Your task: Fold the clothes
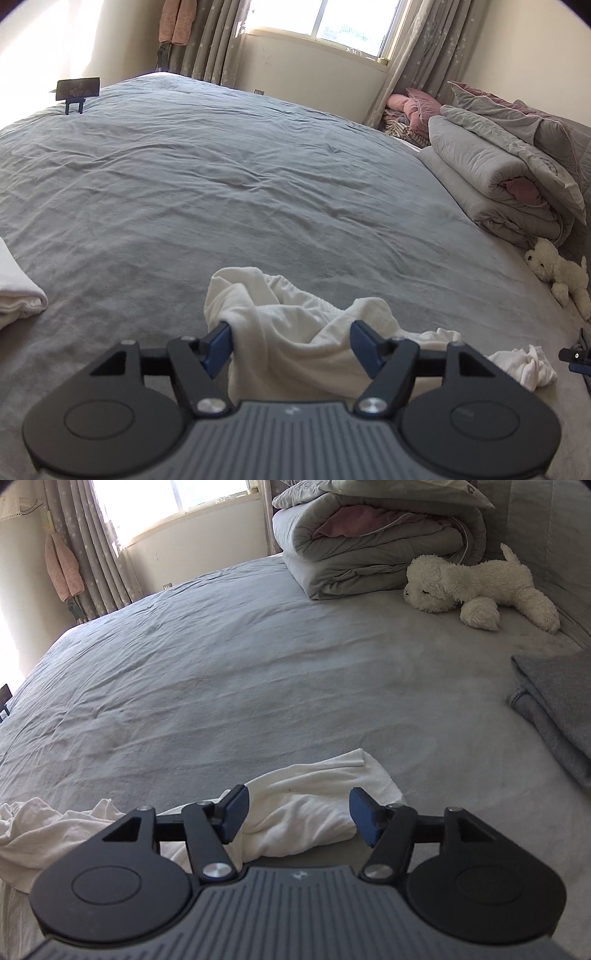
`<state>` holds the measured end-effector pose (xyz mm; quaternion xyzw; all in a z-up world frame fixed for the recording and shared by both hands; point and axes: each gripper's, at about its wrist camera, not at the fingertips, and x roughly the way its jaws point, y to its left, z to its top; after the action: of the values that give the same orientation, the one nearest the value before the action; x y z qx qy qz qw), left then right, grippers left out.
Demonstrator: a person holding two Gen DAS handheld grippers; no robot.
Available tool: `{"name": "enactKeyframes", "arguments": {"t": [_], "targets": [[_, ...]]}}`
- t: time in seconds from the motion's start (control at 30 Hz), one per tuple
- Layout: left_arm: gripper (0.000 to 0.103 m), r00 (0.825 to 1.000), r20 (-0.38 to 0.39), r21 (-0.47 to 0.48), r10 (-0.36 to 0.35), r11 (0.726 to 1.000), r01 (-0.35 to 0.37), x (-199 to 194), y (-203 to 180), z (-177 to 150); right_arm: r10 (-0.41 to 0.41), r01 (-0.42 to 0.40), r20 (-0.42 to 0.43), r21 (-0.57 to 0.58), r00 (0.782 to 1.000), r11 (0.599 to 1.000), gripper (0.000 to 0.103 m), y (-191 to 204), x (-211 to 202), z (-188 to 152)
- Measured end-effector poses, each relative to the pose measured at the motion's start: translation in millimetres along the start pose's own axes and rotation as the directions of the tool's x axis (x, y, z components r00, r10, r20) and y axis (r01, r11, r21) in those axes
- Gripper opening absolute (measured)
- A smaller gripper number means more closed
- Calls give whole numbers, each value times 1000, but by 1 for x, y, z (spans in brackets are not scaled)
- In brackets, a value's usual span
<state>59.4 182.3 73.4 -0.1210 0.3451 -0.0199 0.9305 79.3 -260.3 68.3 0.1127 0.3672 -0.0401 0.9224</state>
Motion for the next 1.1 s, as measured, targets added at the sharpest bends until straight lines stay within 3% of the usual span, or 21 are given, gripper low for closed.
{"name": "enactKeyframes", "arguments": {"t": [0.03,0.2,0.23,0.27,0.3,0.33,0.37,0.43,0.57,0.67,0.7,0.77,0.83,0.87,1.0,1.1], "targets": [[82,1000,-10,10,11,1000,-11,3,-2,-1,-5,5,-8,-12,1000,1000,64,3,4,0],[82,997,-32,45,67,997,-65,16,-5,-6,-21,21,-3,-106,1000,994,64,20,25,-5],[79,997,-29,54,65,997,-64,19,-5,-6,-20,18,-14,-139,1000,990,55,24,29,-7],[66,998,-29,63,64,996,-62,22,-6,-7,-22,17,-25,-171,999,985,39,28,33,-9],[54,997,-41,70,64,996,-61,25,-6,-7,-41,34,-34,-200,999,979,3,32,36,-11],[25,996,-54,77,64,995,-60,28,-7,-7,-54,46,-31,-223,998,974,0,36,36,-13],[10,996,-64,82,62,995,-57,31,-7,-7,-51,47,-12,-244,999,969,0,38,34,-14],[10,998,-47,61,36,998,-33,26,-6,-5,-36,48,49,-268,998,962,0,41,22,-11],[9,997,68,40,-20,999,17,-3,-4,7,5,51,212,-261,977,964,0,38,-16,3],[9,993,110,24,-41,999,38,-18,-2,11,11,39,225,-215,974,976,0,29,-25,9],[9,994,108,21,-34,999,32,-19,-2,11,6,35,207,-195,978,980,12,25,-24,11],[9,993,113,19,-21,1000,19,-21,-1,12,0,22,121,-180,993,983,24,19,-9,10],[8,992,128,15,-10,1000,8,-24,1,14,-20,27,49,-163,999,986,54,16,7,7],[8,988,153,13,6,1000,-8,-29,3,17,-24,29,34,-155,999,988,60,16,12,6],[8,960,265,-16,93,996,-92,-49,14,30,-18,21,21,-143,1000,990,69,17,17,4],[7,943,293,-68,161,987,-147,-55,31,38,-17,20,18,-154,1000,988,70,20,18,2]]}}
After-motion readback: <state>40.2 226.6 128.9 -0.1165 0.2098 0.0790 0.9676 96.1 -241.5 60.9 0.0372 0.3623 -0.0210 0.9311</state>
